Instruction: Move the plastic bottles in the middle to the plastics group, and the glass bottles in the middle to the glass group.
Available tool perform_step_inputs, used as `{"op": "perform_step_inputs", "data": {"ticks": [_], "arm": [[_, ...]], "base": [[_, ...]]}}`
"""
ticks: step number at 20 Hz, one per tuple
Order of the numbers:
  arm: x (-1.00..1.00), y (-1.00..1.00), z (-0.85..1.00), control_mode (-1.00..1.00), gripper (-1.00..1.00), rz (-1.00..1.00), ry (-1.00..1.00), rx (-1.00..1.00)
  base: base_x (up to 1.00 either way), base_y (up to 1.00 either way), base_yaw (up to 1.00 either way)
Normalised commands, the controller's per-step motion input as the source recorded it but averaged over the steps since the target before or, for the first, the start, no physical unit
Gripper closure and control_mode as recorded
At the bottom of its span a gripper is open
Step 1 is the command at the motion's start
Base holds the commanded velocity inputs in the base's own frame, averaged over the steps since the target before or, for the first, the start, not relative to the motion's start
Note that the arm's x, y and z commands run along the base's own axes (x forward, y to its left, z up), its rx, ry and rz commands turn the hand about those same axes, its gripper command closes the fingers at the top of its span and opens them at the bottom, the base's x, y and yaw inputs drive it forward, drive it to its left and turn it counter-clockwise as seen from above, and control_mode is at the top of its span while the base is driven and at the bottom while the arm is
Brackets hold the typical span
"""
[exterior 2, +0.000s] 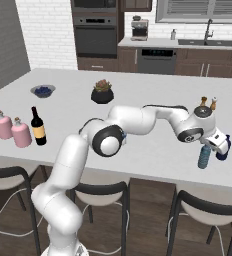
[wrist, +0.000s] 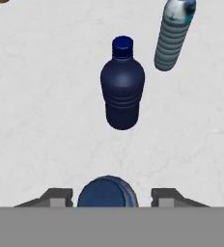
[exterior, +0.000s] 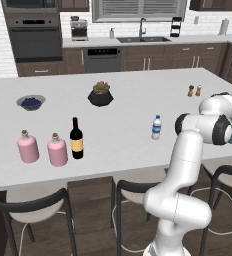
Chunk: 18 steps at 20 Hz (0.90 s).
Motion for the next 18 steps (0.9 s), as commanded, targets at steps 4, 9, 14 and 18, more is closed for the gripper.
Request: {"op": "perform_step_inputs", "data": {"ticks": [4,9,14,18], "arm": [[0.0,0.0,0.0,-1.0,-1.0,0.0,0.0,0.0],[0.0,0.11,0.19,-1.0,-1.0,0.0,-0.01,-0.01],[-0.4,0.52,0.78,-1.0,-1.0,0.0,-0.13,-0.03],[-0.28,0.73,0.61,-1.0,-1.0,0.03,-0.07,-0.06]], "base": [[0.0,0.0,0.0],[0.0,0.0,0.0],[0.0,0.0,0.0],[0.0,0.0,0.0]]}}
